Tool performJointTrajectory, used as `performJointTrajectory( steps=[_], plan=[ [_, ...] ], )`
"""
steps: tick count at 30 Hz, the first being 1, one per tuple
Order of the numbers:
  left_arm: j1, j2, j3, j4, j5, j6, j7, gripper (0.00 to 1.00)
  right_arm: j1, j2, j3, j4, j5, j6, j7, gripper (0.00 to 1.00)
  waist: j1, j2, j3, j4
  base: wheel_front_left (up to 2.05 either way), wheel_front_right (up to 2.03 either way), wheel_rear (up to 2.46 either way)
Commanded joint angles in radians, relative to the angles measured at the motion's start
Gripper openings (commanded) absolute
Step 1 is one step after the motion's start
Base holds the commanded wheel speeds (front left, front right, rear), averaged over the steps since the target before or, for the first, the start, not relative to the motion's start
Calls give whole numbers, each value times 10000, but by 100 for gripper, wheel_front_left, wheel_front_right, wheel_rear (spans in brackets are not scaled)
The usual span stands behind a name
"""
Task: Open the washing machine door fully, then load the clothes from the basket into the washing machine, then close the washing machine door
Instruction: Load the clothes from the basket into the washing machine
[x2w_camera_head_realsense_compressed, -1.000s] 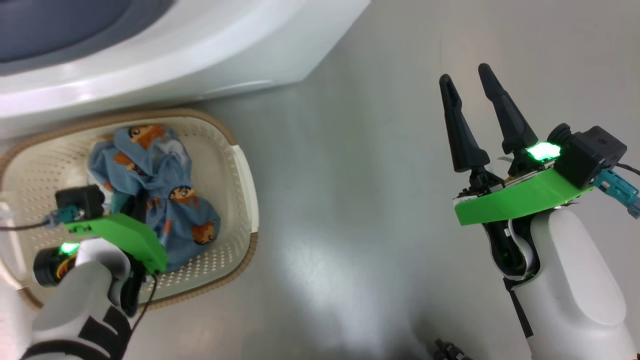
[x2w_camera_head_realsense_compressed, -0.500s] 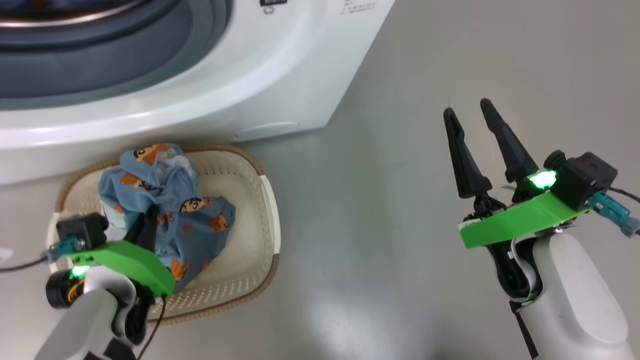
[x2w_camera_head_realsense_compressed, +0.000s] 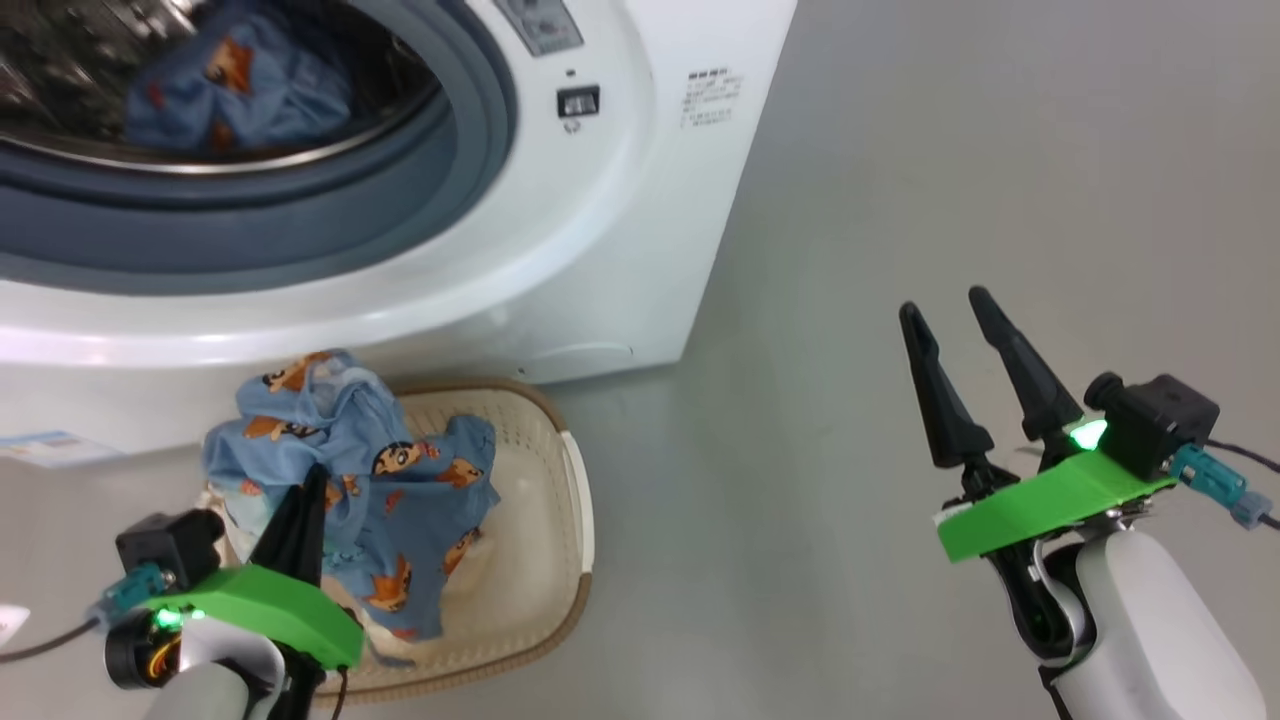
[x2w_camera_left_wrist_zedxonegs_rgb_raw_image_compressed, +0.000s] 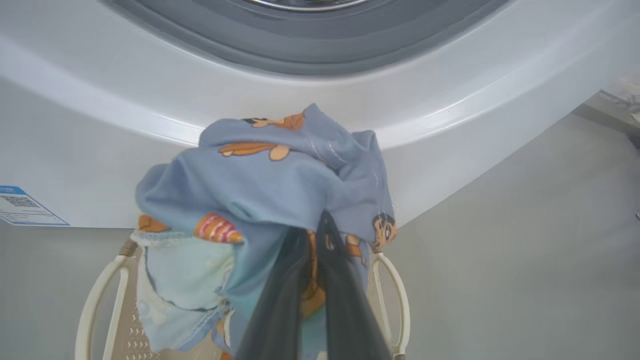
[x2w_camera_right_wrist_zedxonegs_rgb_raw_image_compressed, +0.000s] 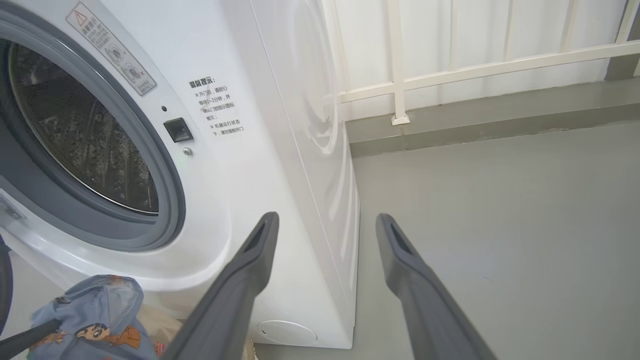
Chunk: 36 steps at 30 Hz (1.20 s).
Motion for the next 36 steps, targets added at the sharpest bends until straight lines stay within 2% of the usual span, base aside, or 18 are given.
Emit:
performJointTrajectory(
  steps=[1,16,36],
  plan=[
    [160,214,425,-355,167,67,-136,0,241,-70,199,-181,102,16,-48,100,0,0,-670,227,0,0,0],
    [1654,-232,1555,-2928,1207,273,-137,0,987,-290,229,32,173,16,-48,100,0,0,-2059,591,0,0,0],
    [2446,-384,2035,-4618,2372,889,-137,0,1373,-470,208,68,230,16,-48,100,0,0,-2829,645,0,0,0]
  ],
)
